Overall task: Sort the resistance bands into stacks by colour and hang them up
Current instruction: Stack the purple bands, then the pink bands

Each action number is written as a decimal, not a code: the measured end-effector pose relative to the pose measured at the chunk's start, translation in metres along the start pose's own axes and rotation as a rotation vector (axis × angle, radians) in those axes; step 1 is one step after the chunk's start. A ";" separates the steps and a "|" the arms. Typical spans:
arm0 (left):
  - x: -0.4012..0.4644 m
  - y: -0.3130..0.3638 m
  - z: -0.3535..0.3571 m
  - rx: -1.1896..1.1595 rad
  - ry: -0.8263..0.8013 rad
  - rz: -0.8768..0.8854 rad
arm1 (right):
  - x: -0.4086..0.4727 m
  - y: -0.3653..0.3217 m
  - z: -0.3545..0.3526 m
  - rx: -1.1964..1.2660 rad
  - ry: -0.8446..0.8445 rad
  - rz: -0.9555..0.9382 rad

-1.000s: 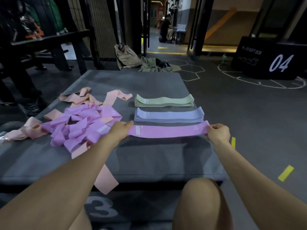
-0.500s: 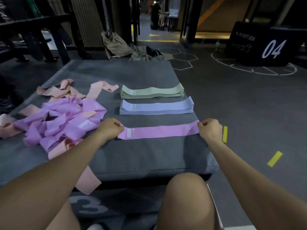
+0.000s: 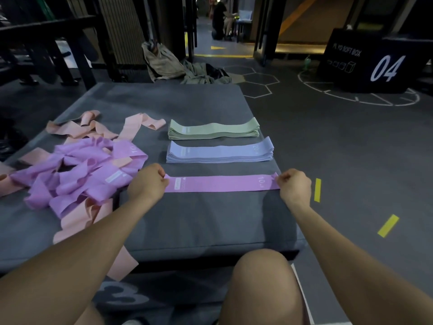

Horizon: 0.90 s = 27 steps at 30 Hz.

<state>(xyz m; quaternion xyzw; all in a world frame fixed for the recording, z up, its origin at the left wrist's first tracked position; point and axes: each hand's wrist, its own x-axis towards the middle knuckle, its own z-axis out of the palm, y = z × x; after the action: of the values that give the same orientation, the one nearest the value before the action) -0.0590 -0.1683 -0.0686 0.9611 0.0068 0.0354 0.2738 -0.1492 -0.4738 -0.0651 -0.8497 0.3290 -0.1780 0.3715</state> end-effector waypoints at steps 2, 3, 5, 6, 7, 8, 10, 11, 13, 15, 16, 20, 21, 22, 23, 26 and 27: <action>0.000 -0.001 -0.001 0.018 0.008 0.004 | 0.001 0.002 -0.001 -0.009 -0.006 0.006; 0.000 -0.001 -0.002 0.013 0.018 0.004 | 0.001 0.002 -0.001 -0.016 -0.011 0.003; 0.000 -0.002 -0.005 0.005 0.017 0.030 | 0.001 -0.001 -0.002 -0.038 -0.019 -0.021; -0.001 -0.003 -0.007 -0.005 0.005 0.047 | 0.000 -0.004 -0.003 -0.048 -0.017 -0.044; -0.002 -0.005 -0.009 -0.022 -0.007 0.063 | -0.001 -0.009 -0.002 -0.060 -0.010 -0.073; -0.003 -0.006 -0.012 -0.046 -0.015 0.084 | -0.003 -0.016 -0.001 -0.069 -0.008 -0.101; -0.005 -0.013 -0.019 -0.099 -0.010 0.130 | -0.010 -0.036 0.006 -0.066 -0.040 -0.168; -0.006 -0.015 -0.023 -0.120 -0.006 0.152 | -0.014 -0.047 0.011 -0.059 -0.071 -0.199; -0.010 -0.022 -0.033 -0.145 0.017 0.172 | -0.029 -0.073 0.026 -0.046 -0.165 -0.274; -0.013 -0.032 -0.046 -0.162 0.061 0.168 | -0.047 -0.100 0.046 -0.032 -0.253 -0.364; -0.015 -0.039 -0.052 -0.162 0.091 0.168 | -0.057 -0.113 0.056 -0.025 -0.294 -0.397; -0.020 -0.075 -0.078 -0.176 0.190 0.143 | -0.101 -0.155 0.099 -0.021 -0.460 -0.543; -0.023 -0.085 -0.083 -0.185 0.198 0.121 | -0.113 -0.164 0.109 -0.017 -0.505 -0.588; -0.025 -0.096 -0.088 -0.197 0.206 0.098 | -0.125 -0.172 0.119 -0.018 -0.547 -0.628; -0.026 -0.106 -0.092 -0.211 0.219 0.079 | -0.136 -0.178 0.129 -0.025 -0.581 -0.657; -0.029 -0.131 -0.102 -0.204 0.259 0.034 | -0.154 -0.195 0.156 -0.047 -0.627 -0.711; -0.028 -0.137 -0.105 -0.185 0.265 0.023 | -0.156 -0.200 0.163 -0.058 -0.622 -0.717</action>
<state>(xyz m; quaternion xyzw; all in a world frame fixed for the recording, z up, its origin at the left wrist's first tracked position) -0.0940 0.0026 -0.0532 0.9186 0.0288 0.1655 0.3576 -0.0870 -0.1803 -0.0319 -0.9326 -0.1072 -0.0227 0.3438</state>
